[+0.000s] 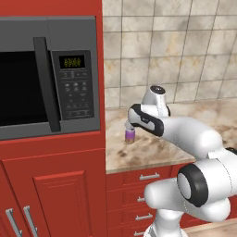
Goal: Four empty soda cans are scattered around the kitchen. Gather all the cans and cluster them next to the stove for recycling.
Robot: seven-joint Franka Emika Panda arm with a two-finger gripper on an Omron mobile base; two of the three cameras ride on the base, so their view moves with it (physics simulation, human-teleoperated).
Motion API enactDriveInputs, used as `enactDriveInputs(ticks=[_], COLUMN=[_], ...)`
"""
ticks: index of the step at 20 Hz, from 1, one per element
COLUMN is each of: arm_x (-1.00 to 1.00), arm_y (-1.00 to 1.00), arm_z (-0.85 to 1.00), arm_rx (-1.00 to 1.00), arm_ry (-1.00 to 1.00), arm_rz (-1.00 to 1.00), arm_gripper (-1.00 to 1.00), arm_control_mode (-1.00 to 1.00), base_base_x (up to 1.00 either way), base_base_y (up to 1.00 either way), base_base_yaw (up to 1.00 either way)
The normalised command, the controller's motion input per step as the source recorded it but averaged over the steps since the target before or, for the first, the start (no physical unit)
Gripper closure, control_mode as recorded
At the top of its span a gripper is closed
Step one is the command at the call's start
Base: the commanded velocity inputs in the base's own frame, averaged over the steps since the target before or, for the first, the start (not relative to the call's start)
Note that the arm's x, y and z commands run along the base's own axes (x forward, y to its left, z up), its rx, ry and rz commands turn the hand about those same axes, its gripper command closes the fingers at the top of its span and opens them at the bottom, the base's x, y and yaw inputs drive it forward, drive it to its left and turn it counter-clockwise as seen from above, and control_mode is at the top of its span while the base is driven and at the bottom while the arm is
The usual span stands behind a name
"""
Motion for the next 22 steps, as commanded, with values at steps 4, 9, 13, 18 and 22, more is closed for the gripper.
enactDriveInputs(ticks=[4, 9, 13, 18, 22], arm_x=[0.22, 0.23, 0.24, 0.24, 0.22], arm_y=[0.01, 0.02, 0.01, 0.02, 0.03], arm_z=[-0.18, -0.19, -0.15, -0.15, -0.16], arm_rx=[0.0, 0.0, 0.0, 0.0, 0.0], arm_ry=[0.0, 0.0, 0.0, 0.0, 0.0], arm_rz=[0.02, 0.02, 0.02, 0.02, 0.02], arm_gripper=[-1.0, -1.0, -1.0, -1.0, -1.0], arm_control_mode=[-1.0, -1.0, -1.0, -1.0, -1.0], base_base_x=[0.0, 0.0, 0.0, 0.0, 0.0], base_base_y=[0.0, 0.0, 0.0, 0.0, 0.0], base_base_yaw=[0.0, 0.0, 0.0, 0.0, 0.0])
